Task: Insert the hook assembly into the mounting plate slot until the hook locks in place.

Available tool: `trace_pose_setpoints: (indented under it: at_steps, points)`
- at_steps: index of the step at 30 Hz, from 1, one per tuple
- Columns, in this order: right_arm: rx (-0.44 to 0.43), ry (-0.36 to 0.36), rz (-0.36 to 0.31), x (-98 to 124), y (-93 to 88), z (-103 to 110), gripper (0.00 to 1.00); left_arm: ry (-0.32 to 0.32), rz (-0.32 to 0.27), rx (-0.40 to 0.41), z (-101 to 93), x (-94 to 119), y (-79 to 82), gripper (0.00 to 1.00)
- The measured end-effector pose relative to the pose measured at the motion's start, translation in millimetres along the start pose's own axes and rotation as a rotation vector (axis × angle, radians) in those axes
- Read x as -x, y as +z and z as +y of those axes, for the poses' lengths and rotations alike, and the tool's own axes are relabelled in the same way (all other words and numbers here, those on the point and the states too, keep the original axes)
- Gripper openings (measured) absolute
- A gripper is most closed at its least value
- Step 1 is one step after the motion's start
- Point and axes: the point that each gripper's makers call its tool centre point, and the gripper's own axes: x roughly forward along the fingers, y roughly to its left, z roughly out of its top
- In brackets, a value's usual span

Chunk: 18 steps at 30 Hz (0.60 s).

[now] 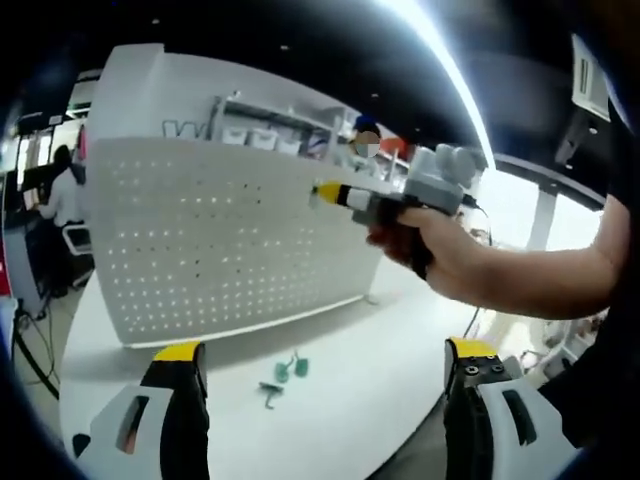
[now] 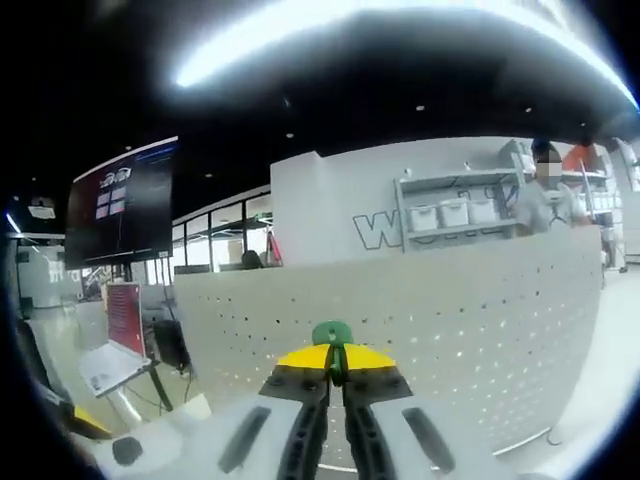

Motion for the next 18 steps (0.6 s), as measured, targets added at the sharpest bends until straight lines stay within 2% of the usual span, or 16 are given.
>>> trace_pose_setpoints:
  at_steps: [10, 18]
  points:
    - [0.008, -0.03, -0.004, -20, -2.3, -11, 0.01, 0.015, 0.004, 0.02, 11.0, 1, -2.3, 1.0]
    - [-0.002, -0.075, -0.012, -36, -3.5, -31, 0.01, 0.028, 0.01, 0.04, 20.0, 0, -5.4, 0.99]
